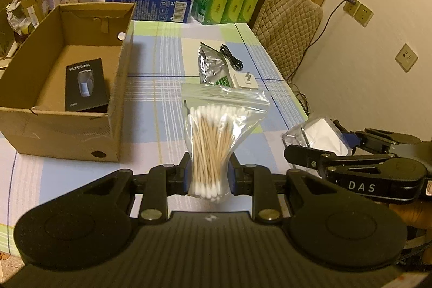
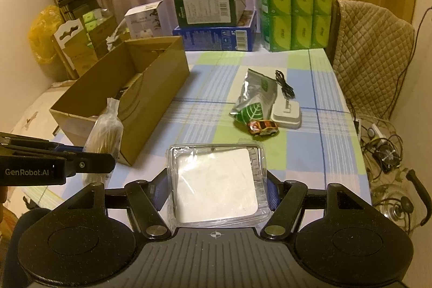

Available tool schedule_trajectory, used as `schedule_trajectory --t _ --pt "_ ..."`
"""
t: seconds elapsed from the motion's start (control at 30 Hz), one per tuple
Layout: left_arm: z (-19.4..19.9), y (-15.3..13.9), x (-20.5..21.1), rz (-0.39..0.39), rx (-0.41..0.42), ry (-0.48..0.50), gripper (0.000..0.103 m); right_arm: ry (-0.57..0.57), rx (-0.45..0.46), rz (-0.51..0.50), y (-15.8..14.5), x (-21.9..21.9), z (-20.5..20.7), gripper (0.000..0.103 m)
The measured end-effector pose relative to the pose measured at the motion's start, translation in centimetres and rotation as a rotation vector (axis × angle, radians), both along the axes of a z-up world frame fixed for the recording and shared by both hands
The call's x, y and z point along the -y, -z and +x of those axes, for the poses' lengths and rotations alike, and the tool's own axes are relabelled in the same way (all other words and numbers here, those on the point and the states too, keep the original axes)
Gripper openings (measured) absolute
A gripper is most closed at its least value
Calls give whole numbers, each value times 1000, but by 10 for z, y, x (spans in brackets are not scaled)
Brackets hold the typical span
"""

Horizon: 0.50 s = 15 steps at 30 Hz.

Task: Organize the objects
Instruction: 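Lift the swab bag and white packet and carry them toward the cardboard box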

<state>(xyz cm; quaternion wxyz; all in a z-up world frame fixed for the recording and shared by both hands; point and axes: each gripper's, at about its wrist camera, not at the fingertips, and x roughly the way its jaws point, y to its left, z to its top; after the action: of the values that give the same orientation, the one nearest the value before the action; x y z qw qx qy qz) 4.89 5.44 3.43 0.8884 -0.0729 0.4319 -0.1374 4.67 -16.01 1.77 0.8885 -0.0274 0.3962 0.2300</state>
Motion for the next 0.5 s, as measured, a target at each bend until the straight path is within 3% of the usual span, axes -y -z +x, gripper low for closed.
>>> schedule_trajectory --t 0.5 --pt "8 -16 -36 20 28 -54 22 -83 26 -6 -9 -44 15 65"
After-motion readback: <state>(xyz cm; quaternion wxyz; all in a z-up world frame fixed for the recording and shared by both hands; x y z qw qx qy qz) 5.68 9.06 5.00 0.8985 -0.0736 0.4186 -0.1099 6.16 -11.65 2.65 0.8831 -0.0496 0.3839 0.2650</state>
